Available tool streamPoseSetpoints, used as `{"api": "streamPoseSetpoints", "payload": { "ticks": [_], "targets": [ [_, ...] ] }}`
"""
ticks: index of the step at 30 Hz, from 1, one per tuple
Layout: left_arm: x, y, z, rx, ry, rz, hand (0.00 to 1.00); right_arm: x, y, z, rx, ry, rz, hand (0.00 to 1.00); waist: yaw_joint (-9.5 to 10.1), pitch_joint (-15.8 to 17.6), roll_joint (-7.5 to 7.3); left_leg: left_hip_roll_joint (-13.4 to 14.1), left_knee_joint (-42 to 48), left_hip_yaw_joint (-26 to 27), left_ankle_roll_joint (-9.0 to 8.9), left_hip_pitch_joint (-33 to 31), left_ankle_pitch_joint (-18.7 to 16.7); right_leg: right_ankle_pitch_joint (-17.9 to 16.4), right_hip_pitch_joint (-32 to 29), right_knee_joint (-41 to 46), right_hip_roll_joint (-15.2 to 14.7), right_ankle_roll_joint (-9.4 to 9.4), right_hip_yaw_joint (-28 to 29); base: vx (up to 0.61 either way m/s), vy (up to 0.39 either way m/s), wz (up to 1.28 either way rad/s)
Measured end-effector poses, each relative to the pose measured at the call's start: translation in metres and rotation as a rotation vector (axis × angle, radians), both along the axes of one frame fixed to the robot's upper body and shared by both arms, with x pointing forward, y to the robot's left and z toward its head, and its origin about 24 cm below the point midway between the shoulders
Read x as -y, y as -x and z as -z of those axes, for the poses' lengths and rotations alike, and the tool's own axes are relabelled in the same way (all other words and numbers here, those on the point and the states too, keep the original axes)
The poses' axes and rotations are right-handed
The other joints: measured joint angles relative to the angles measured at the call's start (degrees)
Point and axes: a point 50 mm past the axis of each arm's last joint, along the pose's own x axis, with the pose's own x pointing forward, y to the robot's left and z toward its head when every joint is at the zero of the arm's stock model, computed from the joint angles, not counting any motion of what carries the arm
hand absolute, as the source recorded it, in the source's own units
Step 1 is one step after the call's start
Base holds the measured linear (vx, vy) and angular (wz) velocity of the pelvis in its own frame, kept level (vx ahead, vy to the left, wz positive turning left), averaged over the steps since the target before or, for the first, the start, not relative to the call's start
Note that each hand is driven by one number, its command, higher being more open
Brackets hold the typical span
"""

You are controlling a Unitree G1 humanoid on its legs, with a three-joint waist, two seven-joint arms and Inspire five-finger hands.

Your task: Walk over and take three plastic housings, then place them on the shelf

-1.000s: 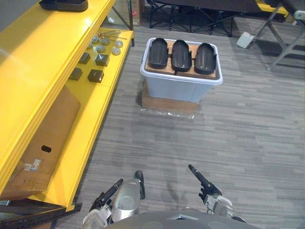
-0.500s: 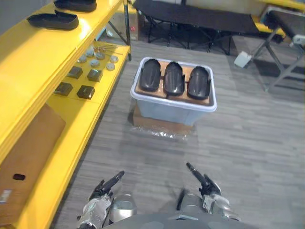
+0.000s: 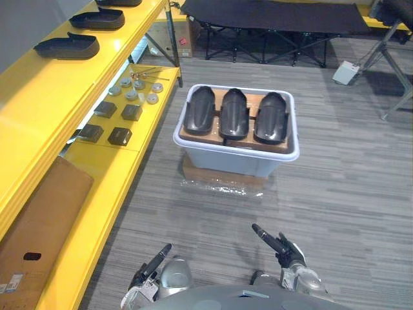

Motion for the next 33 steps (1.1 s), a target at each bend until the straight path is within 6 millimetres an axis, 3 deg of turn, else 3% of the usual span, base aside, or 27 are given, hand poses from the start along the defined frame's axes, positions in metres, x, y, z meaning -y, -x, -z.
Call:
{"api": "streamPoseSetpoints", "payload": {
  "ticks": [2, 4, 8, 10, 13, 15, 17, 20, 23, 26, 27, 33],
  "targets": [
    [-0.008, -0.006, -0.003, 0.020, -0.035, 0.012, 1.00, -0.014, -0.005, -0.002, 0.034, -0.038, -0.027, 1.00, 0.24, 0.3, -2.51, -1.8, 0.6, 0.0, 0.34, -0.6, -0.2, 1.2, 0.6, -1.9, -1.4, 0.63, -1.5, 0.17, 0.153, 0.14],
    [-0.011, -0.011, -0.005, 0.034, -0.050, 0.055, 1.00, -0.025, -0.015, -0.007, 0.085, -0.075, -0.027, 1.00, 0.75, 0.4, -3.25, -3.2, 0.8, 0.1, 0.94, 0.0, -0.5, 2.3, 1.5, -1.8, -2.8, 1.44, -2.1, 0.13, 0.149, 0.11],
    [-0.003, -0.017, -0.006, 0.039, -0.072, 0.154, 1.00, -0.026, -0.027, -0.015, 0.157, -0.065, -0.014, 1.00, 1.72, -0.3, -1.73, -4.3, 0.6, -0.1, 2.18, 0.8, -2.6, 2.6, 1.0, 0.8, -3.9, 1.37, -3.6, 0.09, 0.107, 0.01],
    [-0.003, -0.015, -0.006, 0.018, -0.088, 0.177, 1.00, -0.027, -0.031, -0.019, 0.177, -0.059, 0.000, 1.00, 1.62, -0.4, -1.21, -4.6, -1.3, 0.6, 2.80, 2.7, -2.5, 2.5, -1.9, 7.5, -5.5, 0.84, -3.4, 0.03, 0.110, -0.14],
    [-0.007, -0.008, -0.005, -0.016, -0.113, 0.194, 1.00, -0.036, -0.028, -0.023, 0.205, -0.068, 0.007, 1.00, 1.31, -0.3, -0.99, -4.2, -4.4, 1.6, 3.83, 6.3, -1.9, 3.2, -5.8, 15.7, -6.9, -3.09, -2.9, 0.02, 0.124, -0.18],
    [-0.011, -0.008, -0.006, -0.027, -0.121, 0.207, 1.00, -0.042, -0.027, -0.025, 0.219, -0.085, 0.010, 1.00, 1.05, -0.4, -1.80, -4.1, -5.0, 1.4, 4.04, 6.5, -1.7, 1.3, -5.8, 13.8, -5.0, -3.74, -2.8, 0.02, 0.009, 0.04],
    [-0.014, -0.009, -0.006, -0.038, -0.119, 0.216, 1.00, -0.043, -0.033, -0.032, 0.260, -0.093, 0.003, 1.00, 0.88, -1.0, -2.92, -4.5, -5.0, 1.2, 4.05, 6.3, -1.7, 1.5, -4.7, 9.6, -2.9, -4.31, -2.3, 0.00, 0.000, 0.00],
    [-0.012, -0.007, -0.004, -0.050, -0.096, 0.219, 1.00, -0.041, -0.039, -0.038, 0.296, -0.094, 0.002, 1.00, -0.35, -0.9, -2.10, -4.2, -5.2, 0.0, 3.49, 5.8, -1.3, 1.5, -4.5, 9.3, -2.0, -4.30, -2.1, -0.01, -0.029, 0.14],
    [-0.013, -0.005, -0.004, -0.048, -0.081, 0.208, 1.00, -0.042, -0.038, -0.037, 0.287, -0.100, -0.003, 1.00, -0.02, -1.3, -2.68, -3.5, -6.0, -0.4, 2.81, 5.9, -0.5, 1.7, -3.3, 7.2, -0.8, -3.94, -2.6, -0.02, -0.074, 0.08],
    [-0.015, -0.002, -0.004, -0.054, -0.077, 0.174, 1.00, -0.044, -0.039, -0.036, 0.271, -0.106, -0.016, 1.00, 0.25, -1.7, -3.57, -2.7, -8.5, -0.3, 2.02, 6.7, 1.4, 2.3, -2.0, 3.7, 0.5, -2.99, -3.0, -0.02, -0.038, 0.00],
    [-0.015, 0.018, -0.001, -0.085, -0.099, 0.162, 1.00, -0.049, -0.020, -0.021, 0.139, -0.085, -0.114, 1.00, -0.16, -4.1, -3.56, -4.7, -20.1, 1.8, 1.85, 11.5, 8.8, 3.1, 0.6, -3.3, 1.6, -2.11, -3.0, 0.00, 0.000, 0.00],
    [-0.014, 0.018, -0.001, -0.087, -0.097, 0.161, 1.00, -0.047, -0.014, -0.015, 0.105, -0.084, -0.111, 1.00, -0.13, -4.2, -3.35, -4.7, -20.1, 1.9, 1.79, 11.4, 8.7, 2.9, 0.6, -3.3, 1.6, -2.37, -3.0, 0.00, 0.000, 0.00]
  ]
}}
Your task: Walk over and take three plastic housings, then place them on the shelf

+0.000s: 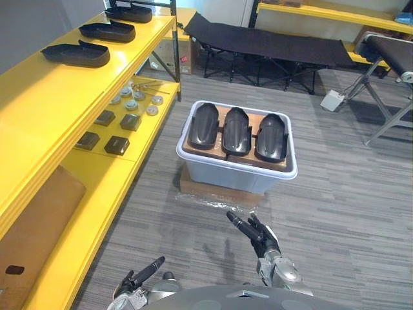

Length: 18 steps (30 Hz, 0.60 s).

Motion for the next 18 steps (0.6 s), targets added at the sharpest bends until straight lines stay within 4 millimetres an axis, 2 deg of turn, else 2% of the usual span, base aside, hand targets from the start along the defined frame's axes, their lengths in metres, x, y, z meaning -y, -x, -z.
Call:
{"api": "streamPoseSetpoints", "payload": {
  "ticks": [4, 5, 8, 10, 13, 14, 15, 16, 17, 18],
  "targets": [
    [0.001, 0.000, 0.001, -0.021, -0.008, 0.007, 1.00, 0.014, 0.024, 0.021, -0.172, 0.003, 0.064, 1.00, 0.00, 0.0, 0.35, 0.0, 0.0, 0.7, -0.02, 0.3, -0.4, -0.1, -0.1, 0.0, 0.0, -0.11, 0.5, 0.00, 0.001, -0.08],
    [0.001, 0.001, 0.001, -0.034, -0.013, 0.033, 1.00, 0.021, 0.035, 0.028, -0.238, 0.005, 0.105, 1.00, -0.03, 0.0, 0.60, 0.0, 0.0, 1.2, -0.14, 0.4, -0.5, 0.0, -0.2, 0.0, 0.0, 0.00, 0.9, 0.03, 0.016, -0.19],
    [0.003, 0.000, 0.002, -0.056, -0.030, 0.073, 1.00, 0.043, 0.053, 0.036, -0.355, 0.026, 0.198, 1.00, -0.52, 0.4, 1.43, 0.0, 0.1, 3.1, -0.57, 1.4, -0.9, 0.2, -0.7, 0.2, -0.1, 0.31, 2.5, 0.06, 0.036, -0.32],
    [0.003, 0.001, 0.002, -0.065, -0.032, 0.071, 1.00, 0.050, 0.060, 0.039, -0.403, 0.000, 0.259, 1.00, -0.76, 0.6, 1.71, 0.0, 0.1, 4.2, -0.55, 2.4, -1.3, 0.1, -0.7, 0.6, -0.1, 0.17, 3.4, 0.05, 0.031, -0.26],
    [0.003, -0.005, 0.001, -0.061, -0.053, 0.122, 1.00, 0.056, 0.068, 0.041, -0.447, -0.008, 0.267, 1.00, -1.53, 0.9, 1.37, -0.4, 0.1, 4.4, 0.59, 2.8, -2.8, -1.9, -2.0, 5.1, -1.6, -0.21, 2.5, 0.03, 0.044, -0.02],
    [0.002, -0.008, 0.001, -0.058, -0.060, 0.140, 1.00, 0.057, 0.072, 0.041, -0.454, -0.009, 0.275, 1.00, -1.54, 1.1, 1.10, -0.6, 0.1, 4.3, 1.85, 2.9, -3.8, -2.9, -3.6, 9.3, -2.7, -0.71, 2.0, 0.00, 0.058, 0.05],
    [0.002, -0.010, 0.000, -0.060, -0.071, 0.160, 1.00, 0.060, 0.074, 0.041, -0.454, -0.008, 0.286, 1.00, -1.54, 1.5, 1.55, -0.1, 0.2, 4.2, 2.15, 3.2, -4.1, -3.5, -5.9, 14.5, -3.5, -1.66, 1.5, -0.04, 0.079, 0.06],
    [0.002, -0.011, 0.000, -0.074, -0.097, 0.206, 1.00, 0.062, 0.074, 0.041, -0.449, -0.009, 0.298, 1.00, -1.47, 2.8, 1.74, 0.1, 2.9, 4.1, 2.62, 3.3, -5.6, -2.5, -10.9, 27.3, -6.7, -3.64, 1.3, -0.04, 0.082, 0.03],
    [-0.001, -0.012, -0.001, -0.079, -0.112, 0.223, 1.00, 0.061, 0.074, 0.040, -0.442, -0.020, 0.316, 1.00, -1.42, 3.7, 1.35, 0.2, 4.2, 3.8, 2.89, 3.9, -6.3, -1.5, -12.6, 32.1, -8.2, -4.58, 1.6, -0.04, 0.085, 0.02],
    [-0.004, -0.009, -0.001, -0.098, -0.131, 0.240, 1.00, 0.060, 0.075, 0.041, -0.438, -0.027, 0.325, 1.00, -1.49, 4.5, 1.36, 0.5, 5.3, 4.0, 3.58, 4.3, -6.9, -1.5, -14.0, 34.7, -9.6, -4.49, 1.5, 0.00, 0.079, -0.09]
  ]
}}
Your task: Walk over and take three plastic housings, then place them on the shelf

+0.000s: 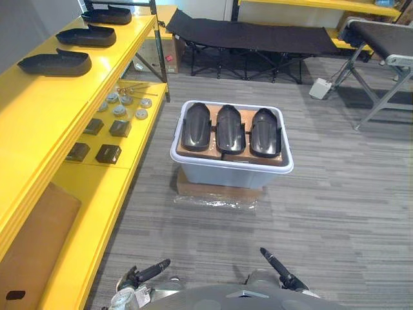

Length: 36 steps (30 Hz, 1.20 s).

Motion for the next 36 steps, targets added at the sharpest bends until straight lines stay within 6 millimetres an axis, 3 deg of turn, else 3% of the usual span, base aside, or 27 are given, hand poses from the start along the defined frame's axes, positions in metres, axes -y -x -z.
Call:
{"api": "streamPoseSetpoints", "payload": {
  "ticks": [3, 6, 8, 9, 10, 11, 12, 14, 17, 18, 19, 20, 21, 23, 25, 27, 29, 31, 36],
  "targets": [
    [-0.003, 0.008, 0.001, -0.033, -0.014, -0.008, 1.00, -0.003, 0.000, 0.000, 0.008, 0.006, -0.001, 1.00, 0.22, 0.1, -0.76, 1.8, 3.1, 0.4, -0.82, -0.4, -1.8, -1.4, -0.3, -6.7, 0.6, -0.22, -0.1, 0.05, 0.056, -0.04],
    [-0.007, 0.007, 0.000, -0.038, -0.013, -0.024, 1.00, -0.001, 0.002, -0.001, 0.011, 0.023, -0.010, 1.00, 0.25, 0.3, -0.38, 5.8, 7.5, -0.9, -3.32, -2.1, -3.6, -0.3, -2.4, -8.9, 0.4, 1.11, 3.6, 0.12, -0.084, 0.13],
    [-0.009, 0.006, -0.001, -0.039, 0.003, -0.048, 1.00, -0.006, 0.007, 0.001, -0.005, 0.024, -0.034, 1.00, 0.29, 0.3, -0.39, 7.7, 9.3, -2.4, -5.38, -2.2, -4.9, 0.7, -1.5, -9.1, 0.5, 2.89, 4.7, 0.14, -0.340, 0.28],
    [-0.008, 0.006, 0.000, -0.042, 0.015, -0.051, 1.00, -0.006, 0.010, 0.001, -0.010, 0.024, -0.030, 1.00, 0.29, 0.2, -0.75, 8.2, 10.4, -3.6, -6.88, -2.6, -5.7, 2.1, 0.3, -10.9, 0.5, 5.14, 4.3, 0.12, -0.390, 0.31],
    [-0.008, 0.005, 0.000, -0.041, 0.016, -0.053, 1.00, -0.008, 0.011, 0.001, -0.012, 0.021, -0.031, 1.00, 0.28, 0.1, -1.17, 8.3, 11.0, -4.3, -7.61, -3.1, -6.1, 2.7, 1.2, -11.9, 0.4, 5.97, 3.8, 0.14, -0.455, 0.42],
    [-0.009, 0.005, -0.001, -0.035, 0.019, -0.060, 1.00, -0.007, 0.010, 0.001, -0.012, 0.022, -0.032, 1.00, 0.32, 0.0, -1.29, 8.8, 11.9, -5.3, -8.56, -4.3, -6.8, -4.7, 2.8, -12.9, 0.4, 7.63, 1.8, 0.32, -0.885, 0.79],
    [0.021, 0.015, 0.007, -0.002, 0.205, -0.271, 1.00, 0.021, 0.000, -0.005, -0.008, 0.116, -0.064, 1.00, -0.09, -0.1, 4.23, 14.5, 16.7, -5.0, -6.58, -7.2, -1.9, -14.3, 1.4, -3.6, 2.7, 4.24, -2.8, 0.37, -0.891, 0.80],
    [0.020, 0.014, 0.006, 0.044, 0.205, -0.293, 1.00, 0.023, -0.004, -0.006, 0.003, 0.128, -0.064, 1.00, -0.05, -0.1, 4.41, 15.5, 22.4, -4.6, -8.73, -10.1, -2.1, -14.3, 4.7, -6.2, 4.7, 3.08, -4.9, 0.32, -0.499, 0.44],
    [0.019, 0.014, 0.006, 0.057, 0.207, -0.289, 1.00, 0.021, -0.018, -0.010, 0.053, 0.133, -0.067, 1.00, 0.05, 0.2, 3.65, 15.0, 23.8, -2.7, -9.47, -10.9, -2.4, -14.2, 6.8, -8.3, 5.5, 3.07, -5.7, 0.17, -0.053, 0.26],
    [0.012, 0.009, 0.004, 0.083, 0.193, -0.289, 1.00, 0.020, -0.024, -0.012, 0.080, 0.135, -0.067, 1.00, -0.05, 1.0, 2.55, 14.1, 27.6, -3.7, -10.65, -14.7, -4.6, -12.3, 9.2, -12.6, 5.3, 3.75, -6.7, 0.10, 0.108, 0.41],
    [0.011, 0.006, 0.003, 0.096, 0.179, -0.277, 1.00, 0.020, -0.029, -0.015, 0.116, 0.154, -0.059, 1.00, 0.38, 0.9, 1.73, 10.7, 22.5, -4.7, -10.98, -15.3, -6.4, -10.0, 10.2, -16.0, 4.3, 4.46, -7.3, 0.09, 0.181, 0.29],
    [0.018, 0.004, 0.003, 0.100, 0.169, -0.235, 1.00, 0.028, -0.040, -0.026, 0.212, 0.235, -0.042, 1.00, 0.41, 0.4, 3.01, 7.5, 12.2, -5.2, -8.44, -15.3, 1.7, -7.1, 10.0, -19.7, 4.9, 5.82, -7.6, 0.07, 0.202, -0.10],
    [0.019, 0.006, 0.004, 0.094, 0.163, -0.224, 1.00, 0.027, -0.049, -0.032, 0.269, 0.258, -0.028, 1.00, 0.52, 0.7, 3.22, 7.1, 11.4, -3.6, -7.21, -14.9, 1.3, -6.6, 10.1, -21.0, 5.2, 6.66, -6.9, 0.06, 0.163, -0.32],
    [0.008, 0.004, 0.001, 0.101, 0.124, -0.194, 1.00, 0.009, -0.085, -0.058, 0.476, 0.285, 0.013, 1.00, 0.32, 1.0, 0.43, 3.9, 8.2, -1.4, -6.23, -13.9, 2.2, -3.4, 9.9, -25.2, 3.3, 8.27, -4.4, 0.08, 0.195, -0.32],
    [0.003, 0.002, -0.001, 0.100, 0.107, -0.157, 1.00, 0.007, -0.098, -0.076, 0.585, 0.307, 0.038, 1.00, 0.31, 0.7, -0.63, 2.5, 7.5, -0.8, -6.04, -13.8, 2.3, -2.4, 9.8, -26.0, 2.5, 8.28, -3.3, 0.04, 0.141, -0.09],
    [-0.001, 0.002, -0.002, 0.096, 0.099, -0.149, 1.00, 0.008, -0.111, -0.105, 0.733, 0.351, 0.054, 1.00, 0.34, 0.6, -1.40, 2.1, 6.7, -0.1, -5.82, -12.5, 2.2, -2.1, 10.1, -25.7, 2.2, 8.22, -2.3, 0.04, 0.088, -0.11],
    [-0.002, 0.005, -0.002, 0.092, 0.098, -0.156, 1.00, 0.011, -0.118, -0.122, 0.807, 0.393, 0.042, 1.00, 0.28, 0.6, -1.70, 2.4, 6.5, 0.5, -5.83, -11.6, 2.2, -2.1, 10.3, -25.7, 2.5, 8.22, -1.5, 0.01, 0.001, -0.19],
    [-0.002, 0.007, -0.002, 0.097, 0.098, -0.154, 1.00, 0.023, -0.126, -0.145, 0.905, 0.446, 0.068, 1.00, 0.17, 0.5, -1.78, 2.7, 5.6, 0.8, -5.66, -10.6, 2.4, -2.1, 10.6, -25.5, 2.9, 8.21, -1.4, -0.02, -0.035, -0.11],
    [-0.001, 0.009, -0.002, 0.101, 0.103, -0.147, 1.00, 0.051, -0.135, -0.166, 0.954, 0.558, 0.110, 1.00, 0.22, 0.5, -1.93, 2.5, 3.3, 0.3, -5.47, -10.0, 3.6, -2.1, 10.6, -24.8, 2.9, 8.21, -1.5, -0.06, -0.011, 0.05]
  ]
}}
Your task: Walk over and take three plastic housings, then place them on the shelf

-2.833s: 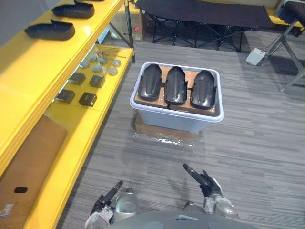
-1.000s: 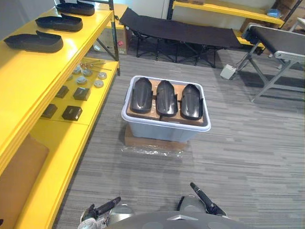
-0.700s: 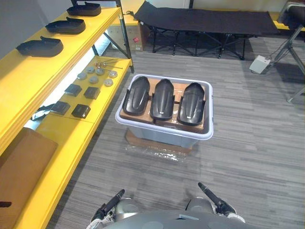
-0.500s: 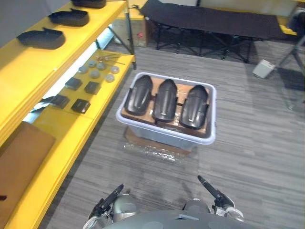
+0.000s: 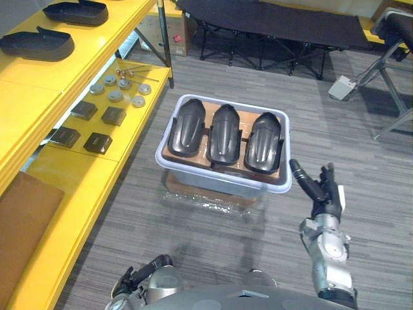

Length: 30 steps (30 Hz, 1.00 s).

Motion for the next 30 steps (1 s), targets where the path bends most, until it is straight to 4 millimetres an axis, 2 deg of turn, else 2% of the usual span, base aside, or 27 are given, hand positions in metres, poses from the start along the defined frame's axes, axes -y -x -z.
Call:
{"api": "streamPoseSetpoints", "payload": {
  "ticks": [1, 3, 5, 6, 8, 10, 11, 13, 14, 18, 22, 25, 30],
  "targets": [
    [0.000, 0.000, -0.001, 0.008, -0.002, 0.000, 1.00, 0.007, -0.006, -0.008, 0.025, 0.019, 0.025, 1.00, 0.14, 0.2, -0.15, 0.1, -0.8, -0.3, -0.42, -0.4, 0.3, -0.1, -0.3, -0.1, 0.1, -0.18, -0.1, -0.09, -0.022, 0.12],
    [-0.002, 0.001, -0.003, 0.024, -0.011, -0.001, 1.00, 0.017, -0.019, -0.024, 0.073, 0.054, 0.053, 1.00, 0.34, 0.5, -0.32, 0.2, -1.5, -0.9, -0.10, -1.5, 1.2, -0.2, -1.1, -0.2, 0.5, -0.35, -0.5, -0.10, -0.035, 0.18],
    [-0.003, -0.006, -0.007, 0.063, -0.027, 0.008, 1.00, 0.040, -0.045, -0.053, 0.119, 0.096, 0.105, 1.00, 1.02, 2.0, -0.45, 0.7, -1.5, -2.6, -0.05, -3.4, 2.5, -0.3, -1.8, 0.0, 1.0, -0.50, -2.1, -0.11, -0.055, 0.32],
    [-0.003, -0.007, -0.007, 0.072, -0.028, 0.010, 1.00, 0.048, -0.052, -0.059, 0.115, 0.088, 0.113, 1.00, 1.32, 2.4, -0.49, 0.9, -1.5, -3.0, 0.00, -3.7, 2.8, -0.2, -2.0, 0.1, 1.1, -0.64, -2.5, -0.12, -0.049, 0.33],
    [-0.004, -0.018, -0.011, 0.120, -0.027, 0.024, 1.00, 0.074, -0.079, -0.080, 0.071, 0.083, 0.129, 1.00, 2.92, 4.3, -0.58, 1.2, -1.6, -4.1, -0.20, -5.5, 4.3, -0.4, -3.5, 1.4, 1.5, -1.48, -3.4, -0.10, -0.017, 0.26],
    [-0.003, -0.027, -0.014, 0.151, -0.021, 0.034, 1.00, 0.086, -0.092, -0.092, 0.062, 0.076, 0.127, 1.00, 3.50, 5.8, -0.11, 1.4, -1.5, -4.9, -0.18, -6.9, 5.1, -0.6, -4.8, 2.5, 1.6, -1.79, -3.9, -0.10, -0.012, 0.23],
    [-0.001, -0.037, -0.016, 0.184, -0.017, 0.058, 1.00, 0.093, -0.104, -0.108, 0.060, 0.091, 0.118, 1.00, 3.80, 7.9, 0.81, 1.4, -1.2, -5.9, 0.07, -8.1, 5.8, -0.7, -5.4, 3.3, 1.4, -1.97, -4.8, -0.10, -0.004, 0.30],
    [0.002, -0.048, -0.020, 0.228, -0.015, 0.085, 1.00, 0.100, -0.114, -0.123, 0.049, 0.119, 0.114, 1.00, 4.23, 10.2, 1.94, 1.3, -0.3, -7.1, 0.49, -9.8, 6.3, -0.8, -6.5, 4.4, 1.2, -2.14, -5.4, -0.09, 0.011, 0.25],
    [0.004, -0.052, -0.021, 0.241, -0.013, 0.091, 1.00, 0.102, -0.116, -0.127, 0.044, 0.126, 0.117, 1.00, 4.43, 10.7, 2.25, 1.3, 0.2, -7.3, 0.53, -10.6, 6.4, -0.9, -7.1, 4.9, 1.0, -2.19, -5.5, -0.09, 0.021, 0.24],
    [0.014, -0.071, -0.026, 0.312, 0.023, 0.123, 1.00, 0.119, -0.126, -0.153, -0.006, 0.172, 0.174, 1.00, 4.89, 13.1, 5.08, 1.0, 5.1, -10.0, 1.25, -17.3, 5.8, -1.3, -11.5, 8.9, -0.5, -2.69, -6.4, -0.08, 0.026, 0.25],
    [0.025, -0.091, -0.031, 0.384, 0.067, 0.162, 1.00, 0.137, -0.125, -0.186, -0.012, 0.228, 0.238, 1.00, 6.30, 15.4, 7.98, 0.4, 10.0, -11.4, 2.07, -22.8, 4.9, -3.0, -15.8, 13.4, -2.5, -2.66, -6.3, -0.12, 0.014, 0.14],
    [0.030, -0.095, -0.033, 0.418, 0.089, 0.166, 1.00, 0.138, -0.129, -0.197, -0.037, 0.245, 0.253, 1.00, 6.41, 15.8, 9.28, 0.1, 11.9, -12.2, 2.16, -26.1, 4.9, -3.9, -19.0, 16.6, -3.6, -2.85, -6.1, -0.10, -0.003, 0.12],
    [0.041, -0.105, -0.036, 0.453, 0.130, 0.188, 1.00, 0.152, -0.119, -0.209, -0.093, 0.313, 0.322, 1.00, 8.14, 16.5, 11.90, 0.0, 13.4, -12.6, 2.58, -29.2, 5.4, -5.0, -22.9, 19.9, -4.5, -3.37, -5.3, -0.09, -0.020, 0.02]
  ]
}}
